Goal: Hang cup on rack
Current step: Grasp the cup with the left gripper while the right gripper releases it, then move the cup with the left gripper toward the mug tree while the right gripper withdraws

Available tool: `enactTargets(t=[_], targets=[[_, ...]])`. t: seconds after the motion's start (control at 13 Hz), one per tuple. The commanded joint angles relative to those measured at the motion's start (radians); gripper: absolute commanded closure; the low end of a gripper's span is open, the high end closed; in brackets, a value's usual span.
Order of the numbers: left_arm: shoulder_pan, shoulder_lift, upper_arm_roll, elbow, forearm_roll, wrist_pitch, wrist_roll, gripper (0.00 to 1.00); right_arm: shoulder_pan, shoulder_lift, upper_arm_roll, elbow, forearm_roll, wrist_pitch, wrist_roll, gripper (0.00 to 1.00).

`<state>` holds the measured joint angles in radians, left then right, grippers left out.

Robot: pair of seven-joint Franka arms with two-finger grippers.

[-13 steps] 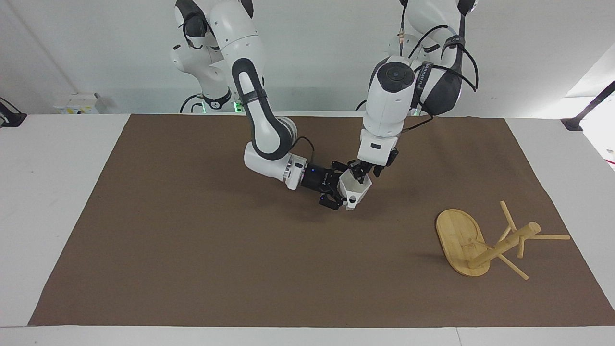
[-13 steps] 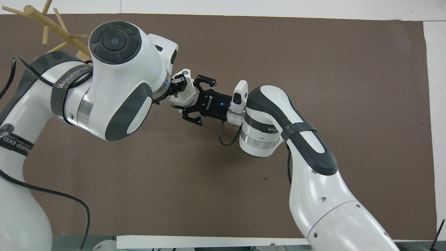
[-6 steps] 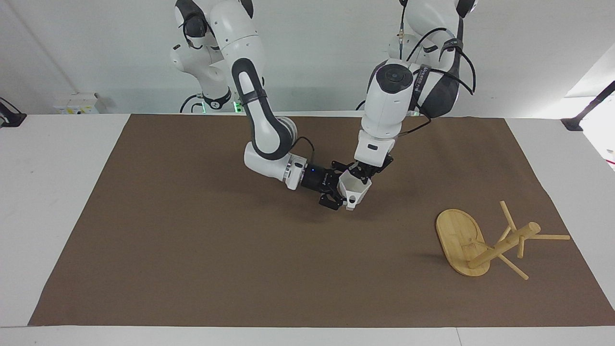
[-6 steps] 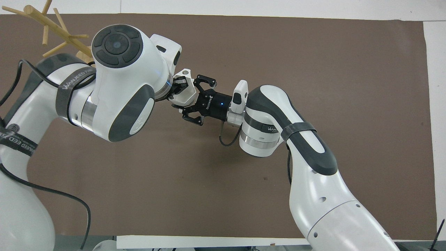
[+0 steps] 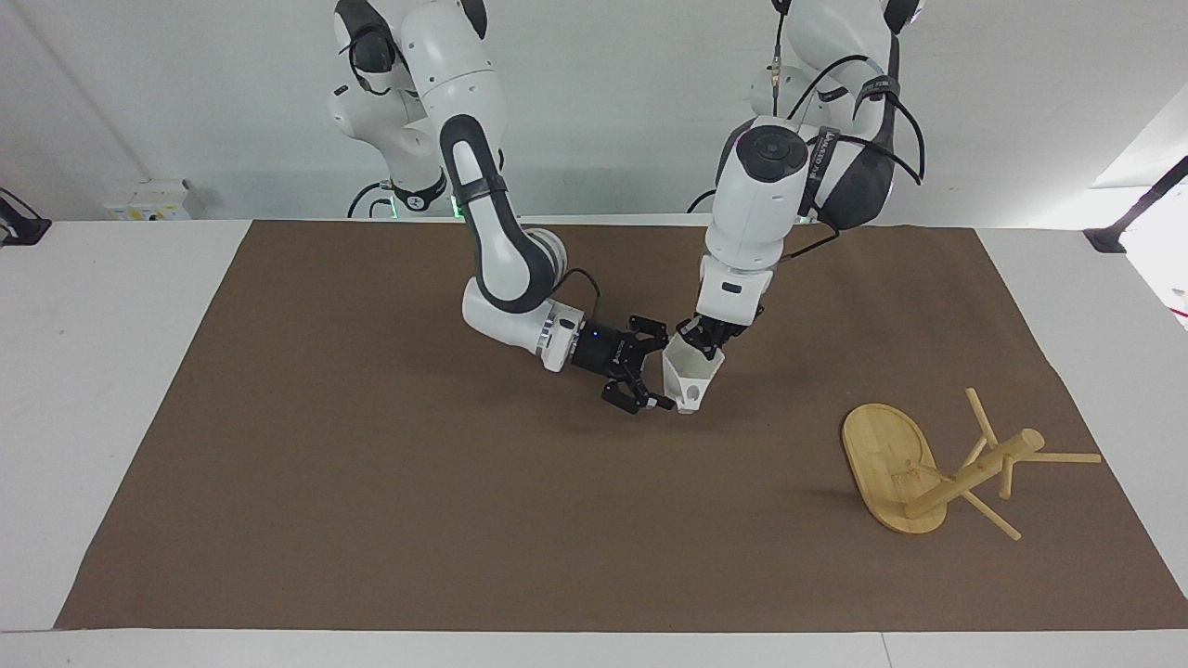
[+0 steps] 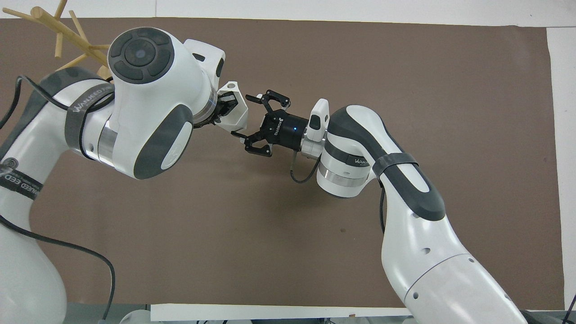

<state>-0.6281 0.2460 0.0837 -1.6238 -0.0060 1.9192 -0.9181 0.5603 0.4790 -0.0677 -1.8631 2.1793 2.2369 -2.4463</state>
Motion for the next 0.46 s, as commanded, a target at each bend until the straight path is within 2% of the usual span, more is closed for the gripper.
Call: enactTargets(t=[0.0, 0.08, 0.15, 0.31, 0.38], targets=[[0.054, -0.054, 0.002, -0.030, 0.003, 0.039, -0.025, 1.00, -0.118, -0.040, 0.005, -0.080, -0.066, -0.141, -0.034, 0.00], [0.083, -0.098, 0.002, -0.078, 0.003, 0.078, -0.024, 1.00, -0.194, -0.051, 0.005, -0.097, -0.167, -0.213, -0.033, 0.00], [0.109, -0.166, 0.002, -0.168, 0.003, 0.166, -0.022, 1.00, -0.267, -0.054, 0.005, -0.102, -0.265, -0.271, -0.031, 0.00], [0.146, -0.325, 0.001, -0.461, 0.003, 0.460, -0.002, 1.00, -0.444, -0.054, 0.005, -0.087, -0.523, -0.388, -0.005, 0.00], [0.148, -0.371, 0.002, -0.593, 0.003, 0.642, 0.002, 1.00, -0.527, -0.054, 0.005, -0.073, -0.640, -0.439, 0.030, 0.00]])
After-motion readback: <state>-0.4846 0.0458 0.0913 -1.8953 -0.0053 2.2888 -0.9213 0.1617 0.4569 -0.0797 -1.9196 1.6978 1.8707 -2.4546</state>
